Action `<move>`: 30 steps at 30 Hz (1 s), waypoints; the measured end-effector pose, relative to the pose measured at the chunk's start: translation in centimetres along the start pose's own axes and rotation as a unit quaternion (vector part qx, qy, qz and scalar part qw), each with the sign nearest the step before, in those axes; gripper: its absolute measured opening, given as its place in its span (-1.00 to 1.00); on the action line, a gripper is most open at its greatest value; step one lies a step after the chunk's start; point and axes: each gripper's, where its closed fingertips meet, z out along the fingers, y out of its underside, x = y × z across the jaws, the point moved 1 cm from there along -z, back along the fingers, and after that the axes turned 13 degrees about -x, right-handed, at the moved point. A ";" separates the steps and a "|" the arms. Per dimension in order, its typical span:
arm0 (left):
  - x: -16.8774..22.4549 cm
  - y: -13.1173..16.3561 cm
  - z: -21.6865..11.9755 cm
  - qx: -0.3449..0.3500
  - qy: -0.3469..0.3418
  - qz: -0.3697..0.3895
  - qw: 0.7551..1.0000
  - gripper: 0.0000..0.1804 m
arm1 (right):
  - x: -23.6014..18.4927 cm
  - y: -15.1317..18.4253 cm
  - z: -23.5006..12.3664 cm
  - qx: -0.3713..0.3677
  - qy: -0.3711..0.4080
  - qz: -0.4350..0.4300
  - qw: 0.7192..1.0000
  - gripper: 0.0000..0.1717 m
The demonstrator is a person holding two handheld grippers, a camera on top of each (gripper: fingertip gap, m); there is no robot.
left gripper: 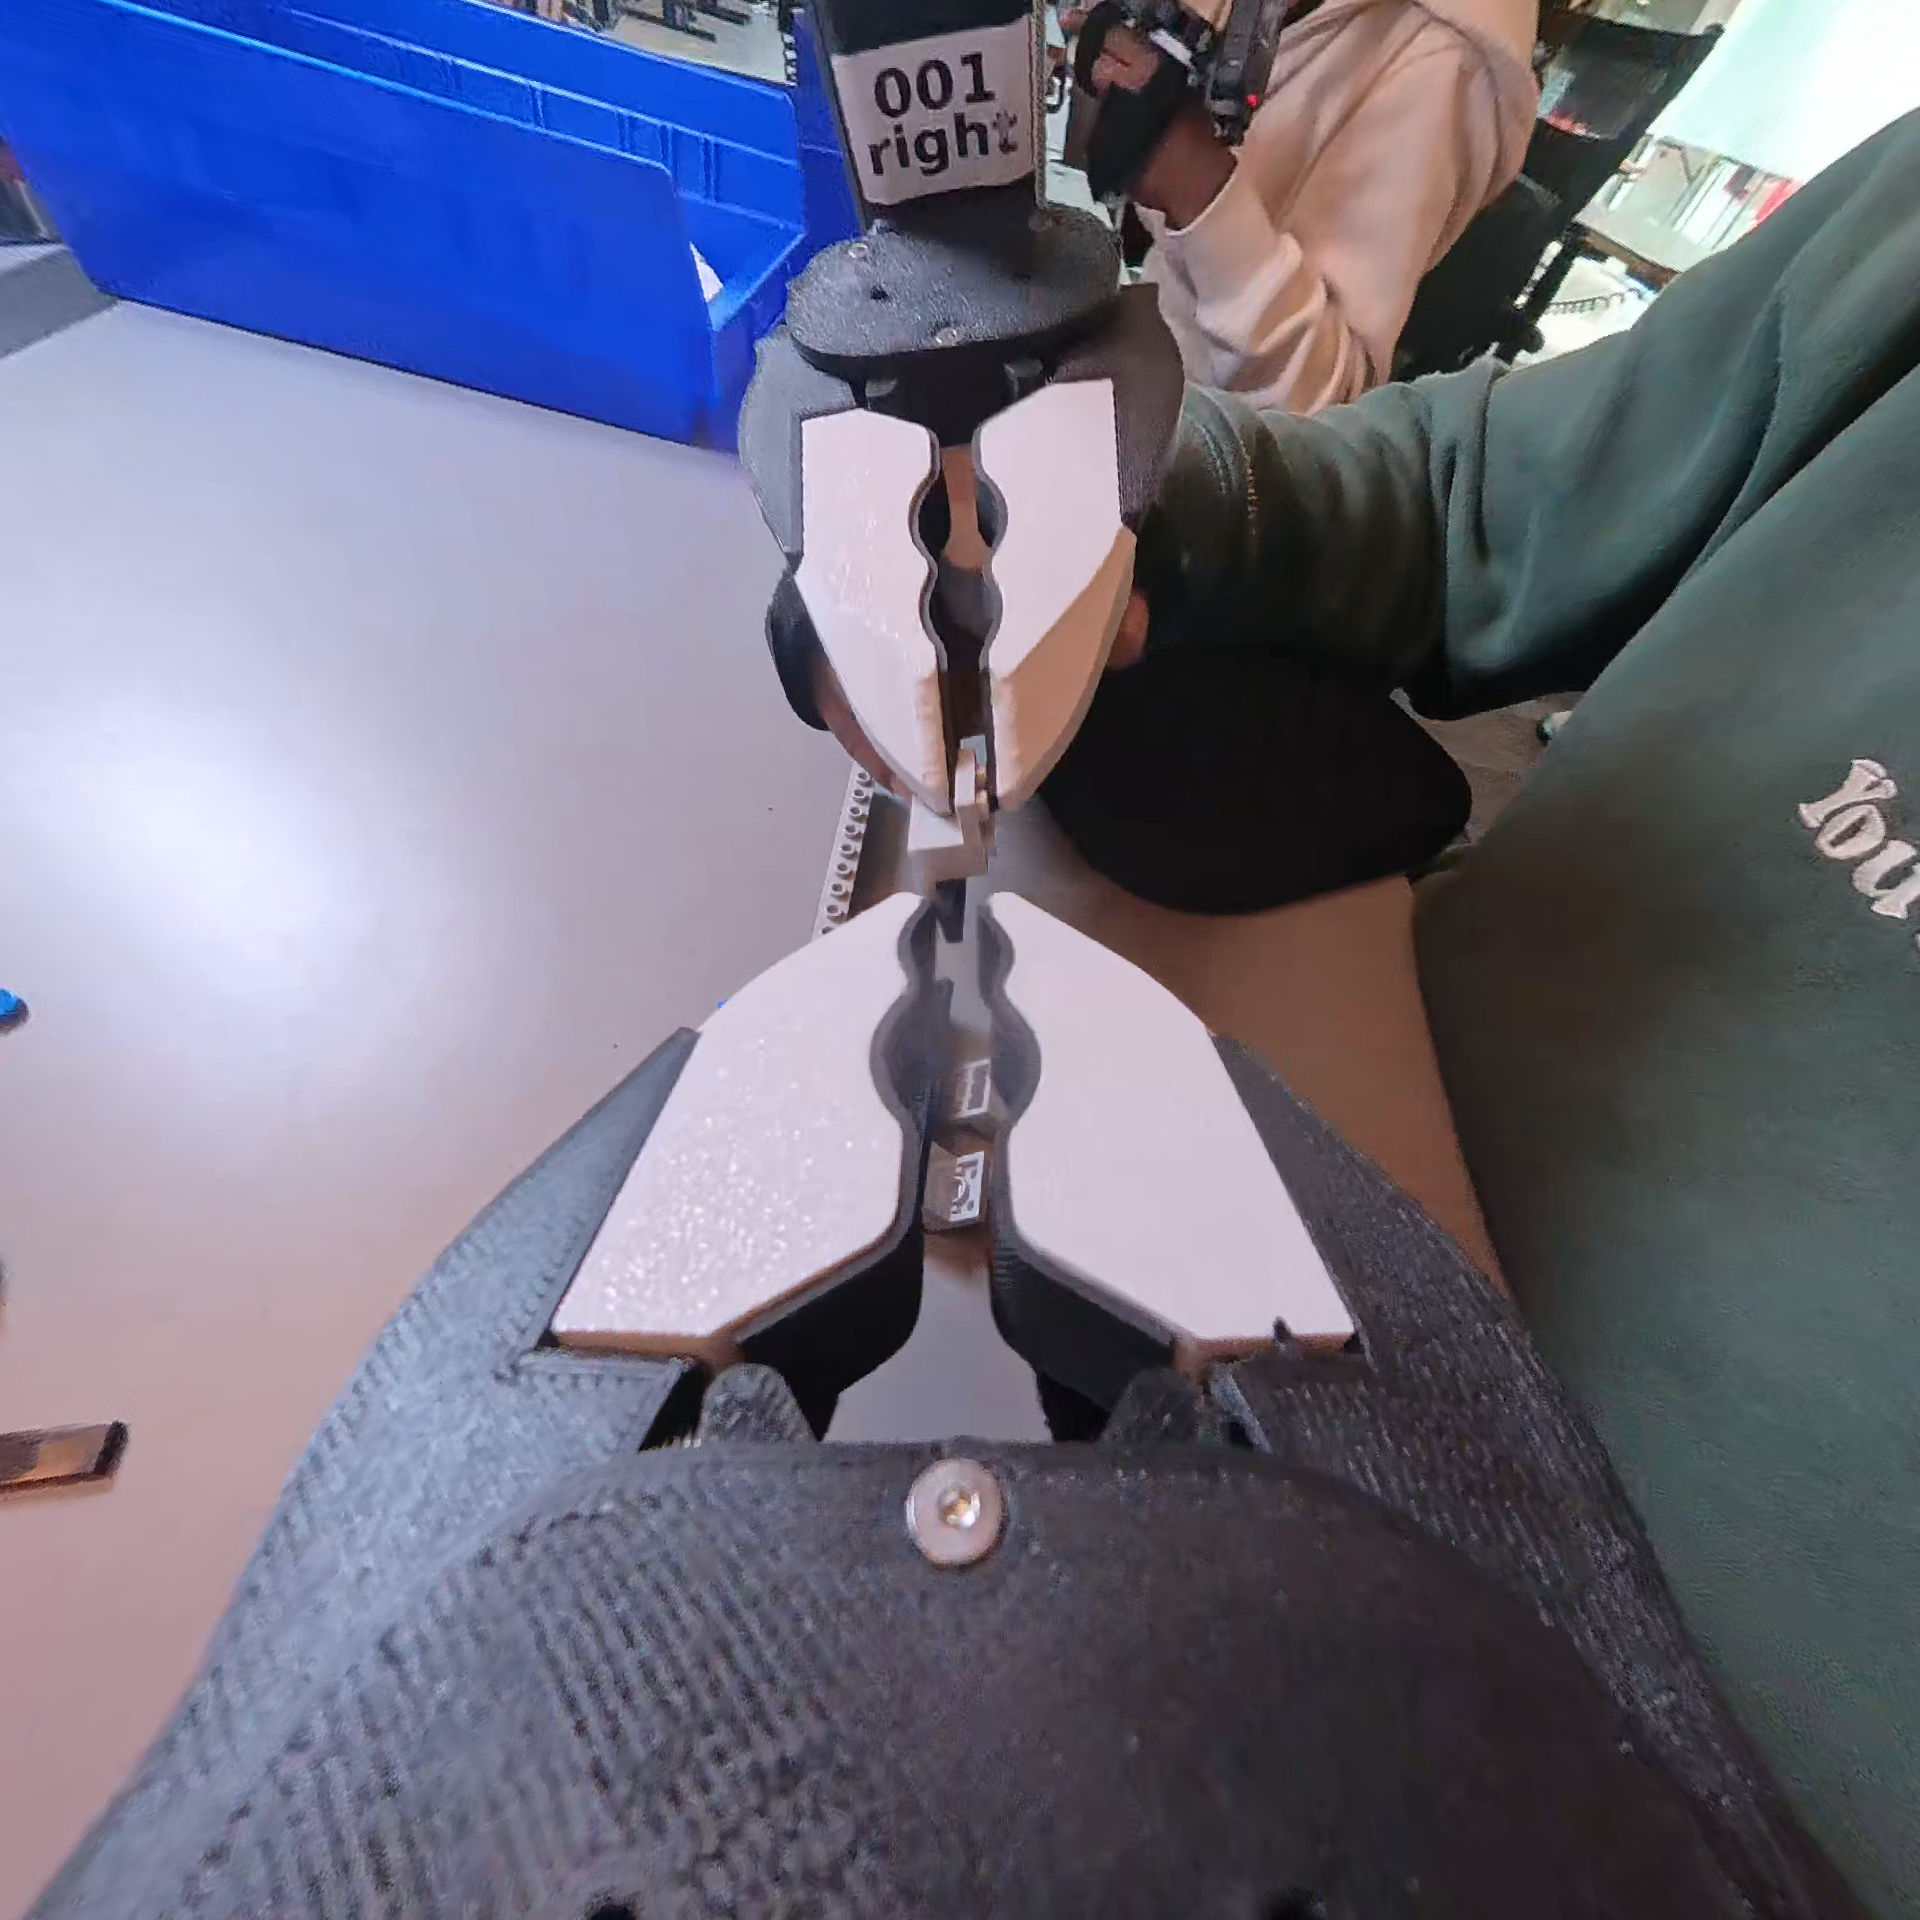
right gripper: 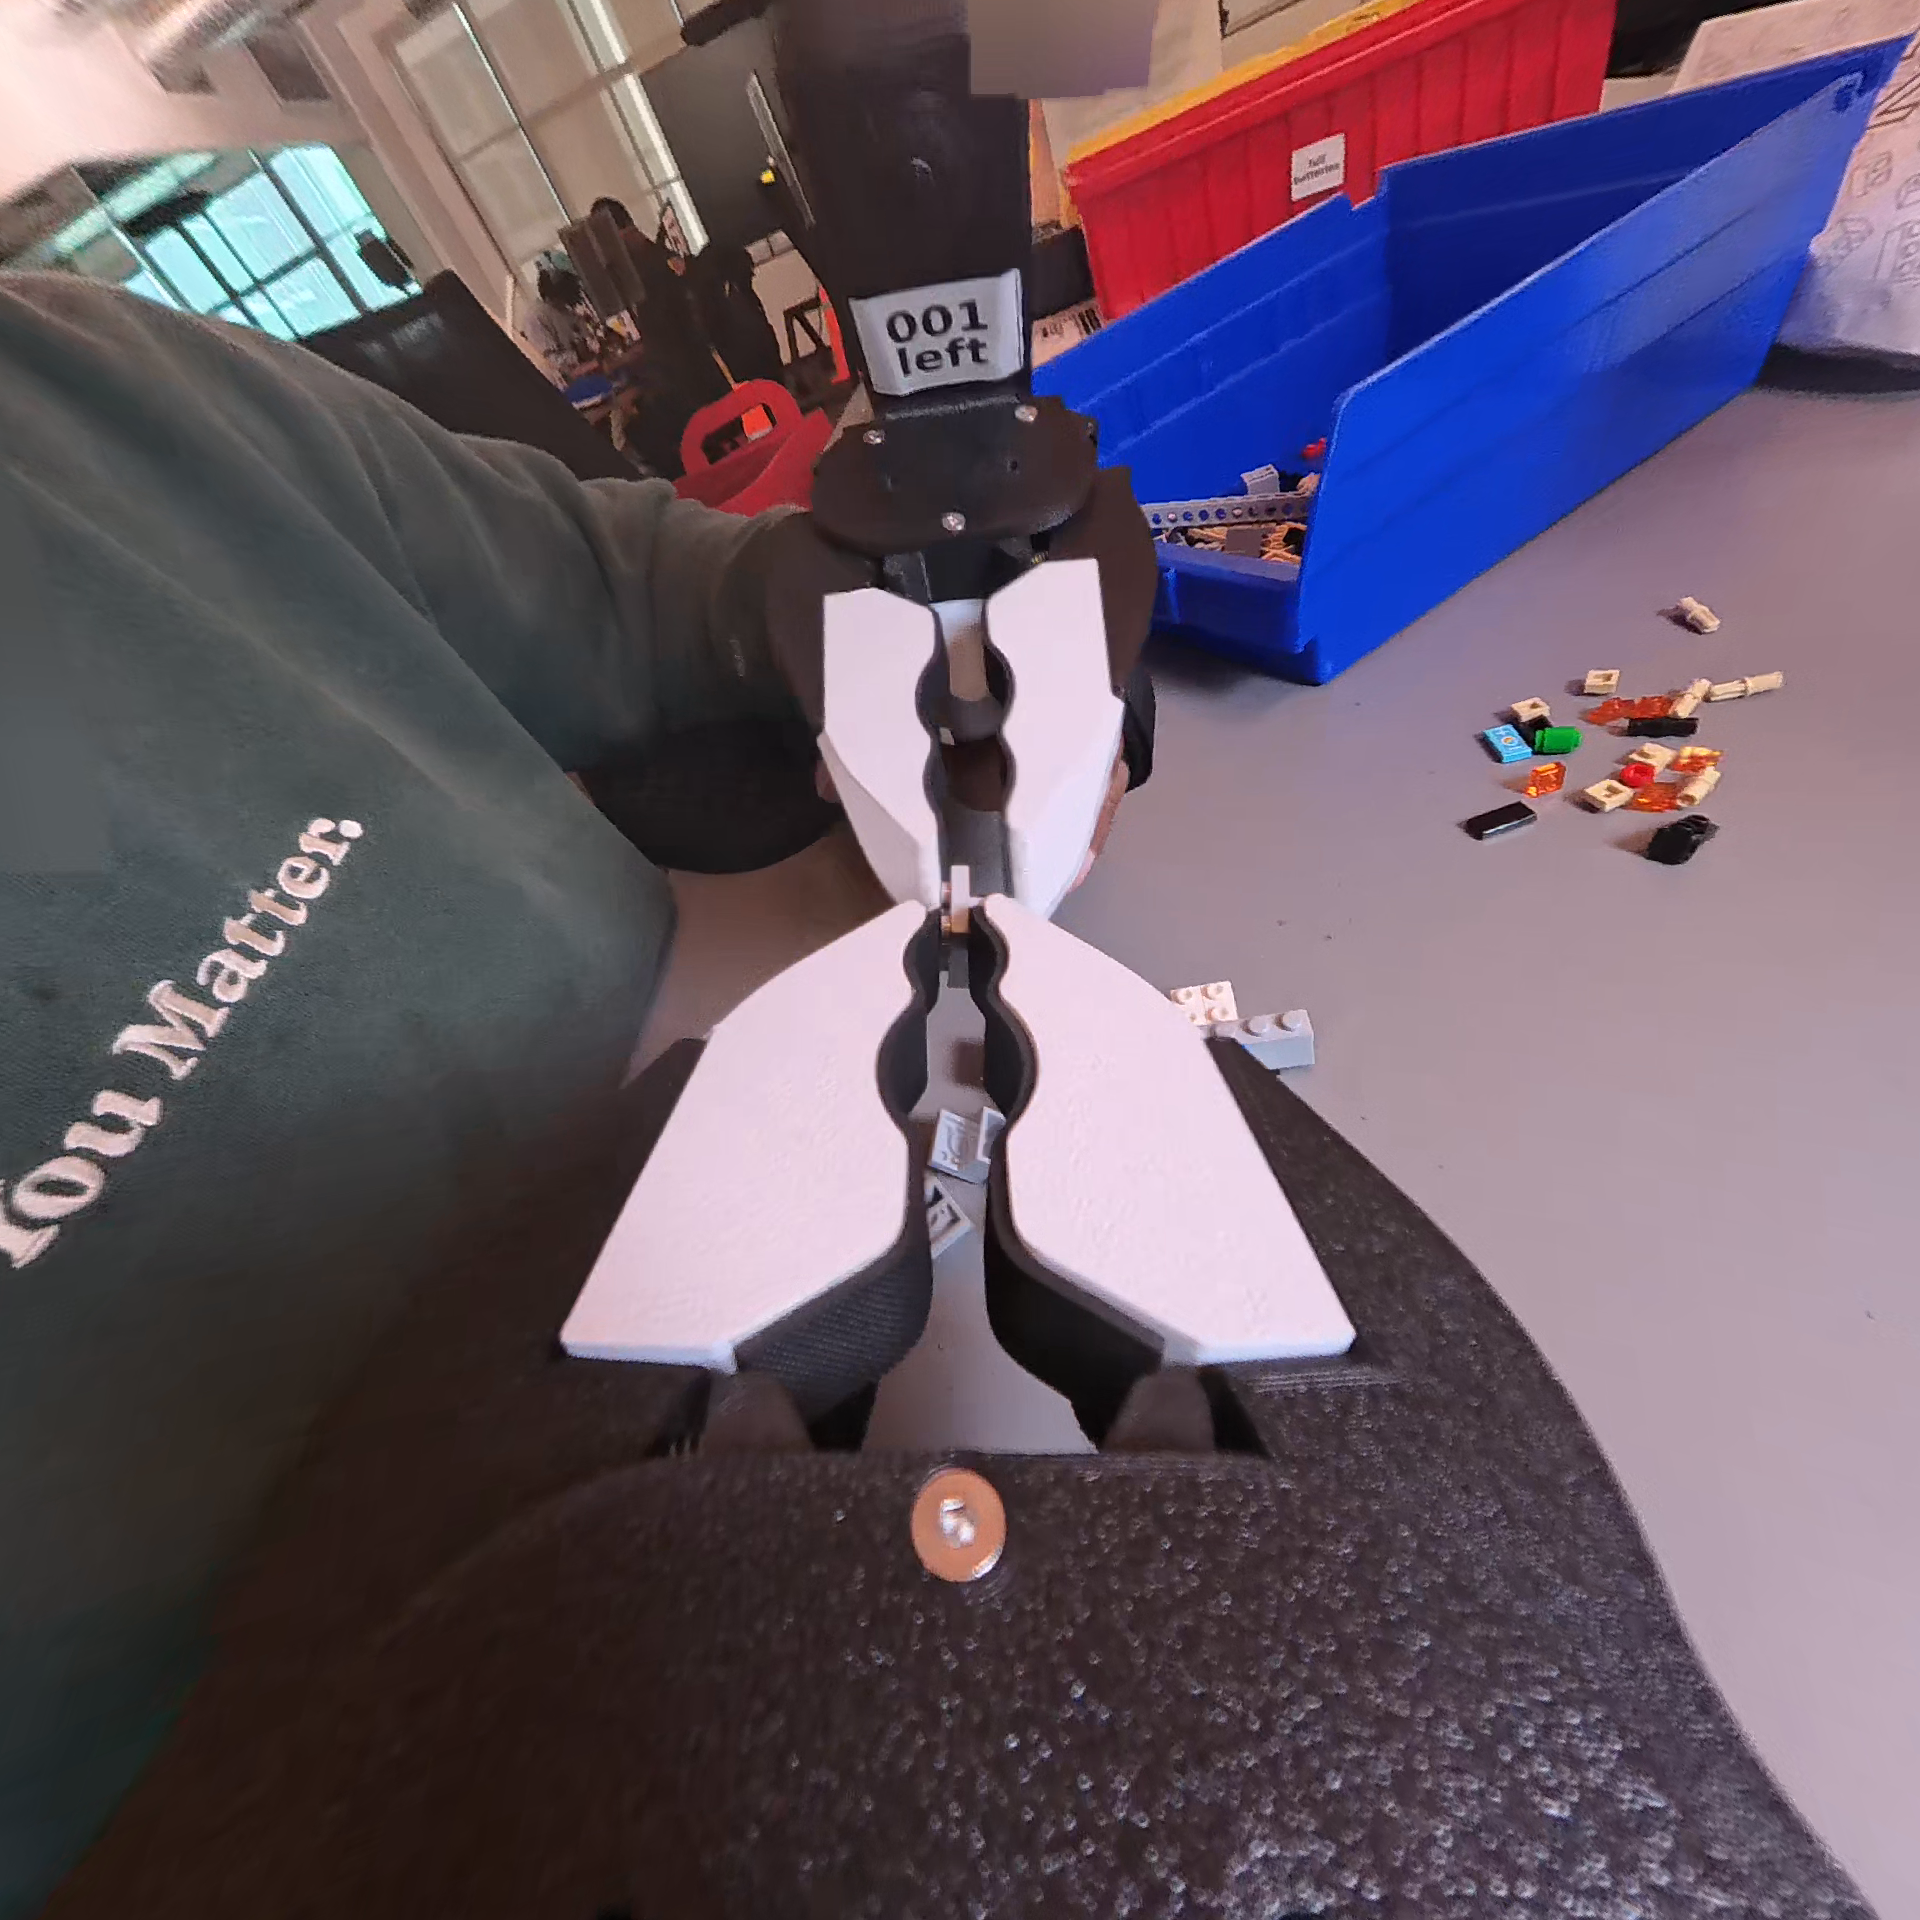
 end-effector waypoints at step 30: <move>-11.5 6.0 -2.8 -0.208 -0.309 -0.003 0.928 -0.46 | 3.9 -0.2 -2.0 0.052 0.059 0.105 0.991 -0.94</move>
